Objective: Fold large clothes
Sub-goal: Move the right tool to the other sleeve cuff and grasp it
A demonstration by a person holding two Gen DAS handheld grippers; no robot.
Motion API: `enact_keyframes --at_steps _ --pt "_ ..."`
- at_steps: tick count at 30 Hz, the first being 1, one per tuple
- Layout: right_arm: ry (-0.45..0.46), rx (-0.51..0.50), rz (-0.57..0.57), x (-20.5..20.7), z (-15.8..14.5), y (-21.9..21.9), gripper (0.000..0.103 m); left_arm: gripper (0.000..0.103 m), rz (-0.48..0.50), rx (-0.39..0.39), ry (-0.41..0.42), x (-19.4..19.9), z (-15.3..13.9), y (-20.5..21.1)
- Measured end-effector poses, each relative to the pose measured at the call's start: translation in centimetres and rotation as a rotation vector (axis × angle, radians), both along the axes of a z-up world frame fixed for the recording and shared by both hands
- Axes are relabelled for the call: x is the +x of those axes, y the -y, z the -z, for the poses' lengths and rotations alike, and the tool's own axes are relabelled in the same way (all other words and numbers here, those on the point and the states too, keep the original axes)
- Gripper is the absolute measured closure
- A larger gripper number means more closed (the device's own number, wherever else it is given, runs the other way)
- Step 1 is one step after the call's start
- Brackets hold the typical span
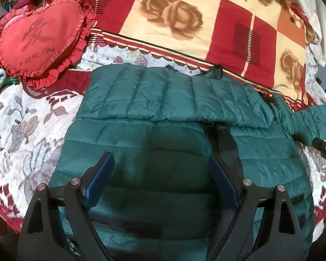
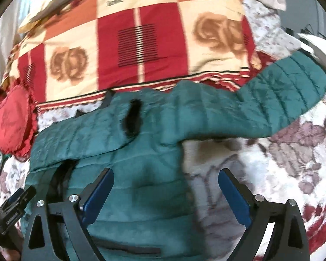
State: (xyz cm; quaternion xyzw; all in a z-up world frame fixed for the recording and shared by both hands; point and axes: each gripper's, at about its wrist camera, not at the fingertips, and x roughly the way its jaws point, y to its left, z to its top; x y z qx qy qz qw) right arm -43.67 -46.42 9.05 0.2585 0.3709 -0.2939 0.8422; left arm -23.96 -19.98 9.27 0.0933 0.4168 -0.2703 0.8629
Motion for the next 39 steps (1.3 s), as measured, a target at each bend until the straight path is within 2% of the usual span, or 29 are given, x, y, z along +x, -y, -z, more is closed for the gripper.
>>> enact_keyframes --at_steps 7,16,26,33,39 --pt "-0.023 -0.007 0.105 -2.5 0.6 4.2 0.008 0.015 -0.004 0.002 0.012 0.1 0.1 0.2" --pt "-0.045 -0.017 0.14 -3.6 0.8 6.2 0.008 0.015 -0.002 0.008 -0.004 0.0 0.4 0.4" --pt "-0.061 -0.024 0.189 -4.9 1.1 8.4 0.008 0.015 -0.015 -0.026 -0.065 0.4 0.7 0.5" --pt "-0.068 -0.026 0.214 -5.4 1.4 9.8 0.008 0.015 -0.016 -0.023 -0.066 0.7 0.8 1.1" --pt "-0.073 -0.037 0.266 -6.1 1.1 12.1 0.008 0.015 -0.029 -0.026 -0.084 2.0 0.9 1.8"
